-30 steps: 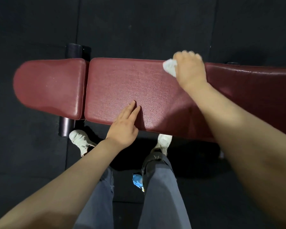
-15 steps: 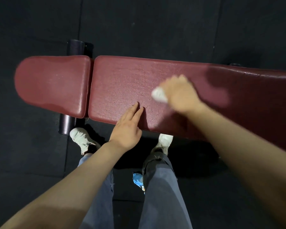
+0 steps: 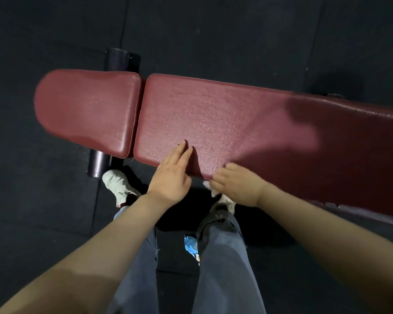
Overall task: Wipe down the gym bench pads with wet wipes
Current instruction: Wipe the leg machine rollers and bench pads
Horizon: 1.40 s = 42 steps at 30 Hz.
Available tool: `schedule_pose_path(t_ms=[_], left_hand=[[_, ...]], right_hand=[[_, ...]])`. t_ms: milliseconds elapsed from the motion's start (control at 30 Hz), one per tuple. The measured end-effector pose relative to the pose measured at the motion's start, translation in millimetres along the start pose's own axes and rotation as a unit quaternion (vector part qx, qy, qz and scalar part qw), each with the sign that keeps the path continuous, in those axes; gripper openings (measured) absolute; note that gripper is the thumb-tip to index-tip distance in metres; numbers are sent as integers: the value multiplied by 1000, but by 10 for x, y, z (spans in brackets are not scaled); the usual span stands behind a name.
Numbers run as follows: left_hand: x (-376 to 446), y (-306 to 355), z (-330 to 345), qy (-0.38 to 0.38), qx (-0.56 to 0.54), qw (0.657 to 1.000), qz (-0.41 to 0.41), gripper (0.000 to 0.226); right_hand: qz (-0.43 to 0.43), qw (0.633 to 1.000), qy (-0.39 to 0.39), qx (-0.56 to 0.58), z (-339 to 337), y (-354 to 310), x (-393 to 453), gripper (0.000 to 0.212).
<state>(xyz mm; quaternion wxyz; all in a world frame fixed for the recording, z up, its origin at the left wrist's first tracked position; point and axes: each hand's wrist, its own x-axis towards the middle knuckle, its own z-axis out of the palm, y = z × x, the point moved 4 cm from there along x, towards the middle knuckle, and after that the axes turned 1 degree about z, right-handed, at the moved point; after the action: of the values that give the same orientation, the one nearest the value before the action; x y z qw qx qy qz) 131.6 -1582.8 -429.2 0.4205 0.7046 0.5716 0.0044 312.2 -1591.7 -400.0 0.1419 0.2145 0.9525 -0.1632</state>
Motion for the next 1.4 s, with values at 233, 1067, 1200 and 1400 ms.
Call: schedule_pose_path(t_ms=[233,1067,1200,1400], left_hand=[[-59,-126,-22,6,-2,1000,-12,75],[-220,-574,-302,42,-45,997,-44,79],[-246,-723,-331,39,-36,997,-56,79],[-305,-856,-394,49,-53,994,-79,78]], right_hand=[[406,903,101,-95,-601,1701,512,2],[21,998,-26,61,-293,-53,1041,22],[153,988,-11,-20,-529,830,1524,25],[339,936,90,41,-588,996,1636,19]])
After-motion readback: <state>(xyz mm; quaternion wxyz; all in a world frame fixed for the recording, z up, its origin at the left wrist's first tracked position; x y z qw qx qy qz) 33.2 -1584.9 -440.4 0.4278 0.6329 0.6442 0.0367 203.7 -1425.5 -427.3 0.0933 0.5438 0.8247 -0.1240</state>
